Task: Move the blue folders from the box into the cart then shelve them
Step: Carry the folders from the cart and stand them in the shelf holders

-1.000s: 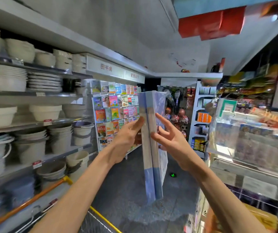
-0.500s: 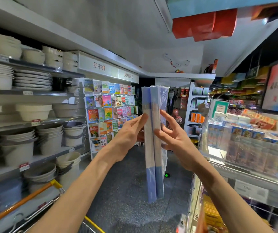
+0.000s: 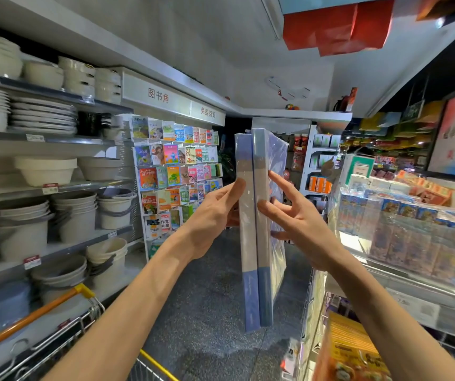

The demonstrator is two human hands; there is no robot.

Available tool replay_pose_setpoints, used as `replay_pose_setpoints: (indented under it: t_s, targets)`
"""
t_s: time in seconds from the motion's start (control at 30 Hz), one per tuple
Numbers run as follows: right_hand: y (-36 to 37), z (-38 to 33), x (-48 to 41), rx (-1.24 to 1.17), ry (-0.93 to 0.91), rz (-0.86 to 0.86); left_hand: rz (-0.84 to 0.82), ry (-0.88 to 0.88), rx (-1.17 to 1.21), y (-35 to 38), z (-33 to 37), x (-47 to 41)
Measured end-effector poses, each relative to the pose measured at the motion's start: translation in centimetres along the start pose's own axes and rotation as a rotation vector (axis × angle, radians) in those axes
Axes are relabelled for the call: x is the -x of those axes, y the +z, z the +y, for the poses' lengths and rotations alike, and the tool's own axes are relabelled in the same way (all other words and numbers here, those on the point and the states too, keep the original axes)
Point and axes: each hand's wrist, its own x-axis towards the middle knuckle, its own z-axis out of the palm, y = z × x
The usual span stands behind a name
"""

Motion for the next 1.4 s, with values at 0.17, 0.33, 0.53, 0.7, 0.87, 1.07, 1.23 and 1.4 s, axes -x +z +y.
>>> replay_pose_setpoints:
  t_s: [0.17,0.33,0.53,0.7,0.87,1.07,1.23,1.4]
  targets:
    - [-0.2,-0.1,0.1,-0.002,-0.002,-0.010,-0.027,0.012,-0.013,-0.2,0.2,-0.1]
    - [-0.1,-0.3,0.3,-0.043,-0.003,-0.027,-0.048,0.026,-0.036,-0.2,0.6,0.4]
    - [-0.1,-0.6,0.6,-0.044,-0.037,-0.043,-0.050,0.026,-0.048,-0.2,0.8,0.7]
    - [-0.5,-0.8,1.0,-0.078,-0.047,-0.036,-0.067,0.031,-0.033,0.4,1.3,0.9]
    - [-0.7,-1.5,1.2,-0.008,-0.096,-0.053,-0.059,0.079,0.001,2.1,2.4,0.8]
    - [-2.9,-4.6,1.4,0.012,-0.163,0.034,-0.036,0.165,0.103,4.5,4.5,-0.7]
    - [-5.4,-6.9,0.8,0.157,-0.233,0.394,-0.080,0.193,0.142,6.9,6.7,-3.4]
    - [-10.5,-8.9,1.7,0.044,-0.149,0.624,-0.192,0.195,0.117,10.5,9.1,-7.3]
